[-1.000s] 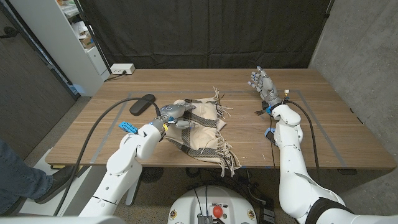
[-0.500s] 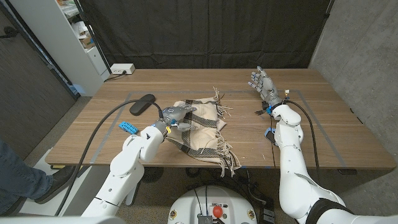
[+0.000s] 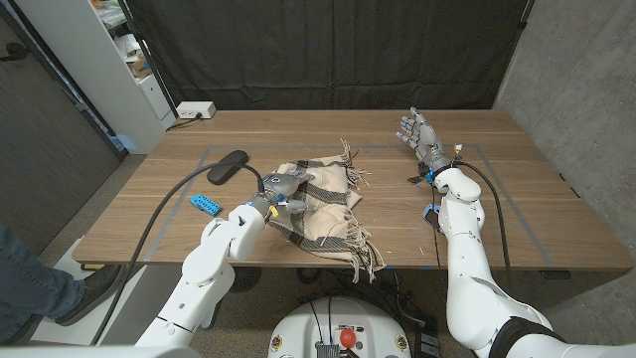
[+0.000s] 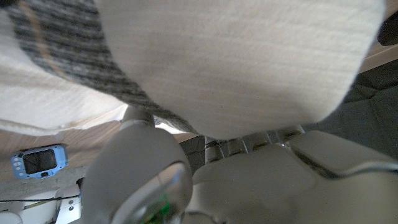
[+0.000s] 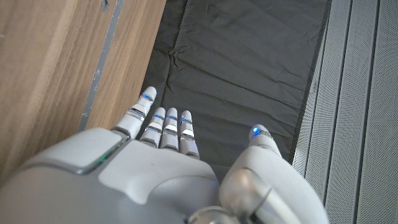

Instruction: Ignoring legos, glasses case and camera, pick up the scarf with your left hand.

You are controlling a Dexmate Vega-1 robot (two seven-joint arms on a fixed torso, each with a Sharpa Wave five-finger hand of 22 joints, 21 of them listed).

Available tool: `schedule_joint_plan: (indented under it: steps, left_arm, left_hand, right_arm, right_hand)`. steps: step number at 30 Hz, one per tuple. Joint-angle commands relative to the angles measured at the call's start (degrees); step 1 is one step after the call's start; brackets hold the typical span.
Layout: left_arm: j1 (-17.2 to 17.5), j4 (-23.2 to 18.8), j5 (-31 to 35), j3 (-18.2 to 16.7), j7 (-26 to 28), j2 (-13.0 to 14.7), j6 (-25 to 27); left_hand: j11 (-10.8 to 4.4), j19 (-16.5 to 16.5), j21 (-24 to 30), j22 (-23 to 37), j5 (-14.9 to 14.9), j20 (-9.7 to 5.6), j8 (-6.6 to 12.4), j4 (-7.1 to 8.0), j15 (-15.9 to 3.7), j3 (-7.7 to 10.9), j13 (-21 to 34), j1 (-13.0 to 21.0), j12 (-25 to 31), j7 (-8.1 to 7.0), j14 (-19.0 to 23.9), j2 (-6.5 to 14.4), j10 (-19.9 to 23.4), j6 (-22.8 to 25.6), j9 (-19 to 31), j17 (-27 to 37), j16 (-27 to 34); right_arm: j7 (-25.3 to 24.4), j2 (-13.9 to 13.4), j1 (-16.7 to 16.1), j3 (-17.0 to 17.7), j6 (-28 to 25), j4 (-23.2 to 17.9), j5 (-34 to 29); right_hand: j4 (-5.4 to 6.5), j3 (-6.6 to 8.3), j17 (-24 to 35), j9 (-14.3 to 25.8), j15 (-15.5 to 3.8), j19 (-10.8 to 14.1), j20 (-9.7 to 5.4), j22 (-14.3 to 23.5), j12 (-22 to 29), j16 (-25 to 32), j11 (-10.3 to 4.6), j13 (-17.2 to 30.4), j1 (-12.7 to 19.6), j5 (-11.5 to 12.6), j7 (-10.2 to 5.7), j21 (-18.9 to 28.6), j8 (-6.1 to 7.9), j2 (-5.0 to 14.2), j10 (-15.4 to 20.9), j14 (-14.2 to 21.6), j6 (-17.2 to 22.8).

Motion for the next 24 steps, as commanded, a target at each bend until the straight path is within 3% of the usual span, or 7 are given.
schedule_joint_plan:
  steps: [1,24]
  left_arm:
    - [-0.34,1.04,1.92,1.71,-0.42,0.43,1.61]
    - [-1.56,3.27,4.32,4.82,-2.51,0.16,4.71]
  left_hand:
    - [-0.16,0.65,-0.33,0.17,0.32,-0.24,0.1,-0.11,-0.05,-0.14,0.16,0.59,0.2,-0.14,0.6,0.07,0.19,-0.17,0.1,0.21,0.11]
    - [-0.03,0.93,-0.55,0.18,0.4,-0.26,0.15,-0.13,-0.21,-0.06,0.26,1.3,0.17,-0.18,0.81,0.44,0.07,-0.12,0.1,0.22,0.11]
  right_arm:
    - [0.23,-0.17,0.26,0.15,0.32,0.74,0.02]
    - [0.34,-0.45,0.77,0.75,0.78,2.29,0.04]
  right_hand:
    - [-0.25,0.02,0.21,0.17,0.08,0.15,-0.14,0.25,-0.13,0.15,-0.25,0.08,0.17,0.19,-0.18,-0.29,-0.38,0.43,0.31,0.44,0.43]
    - [-0.32,-0.05,0.25,0.17,0.12,0.15,-0.14,0.25,-0.14,0.16,-0.17,0.08,0.19,0.18,-0.25,-0.26,-0.41,0.5,0.3,0.52,0.42]
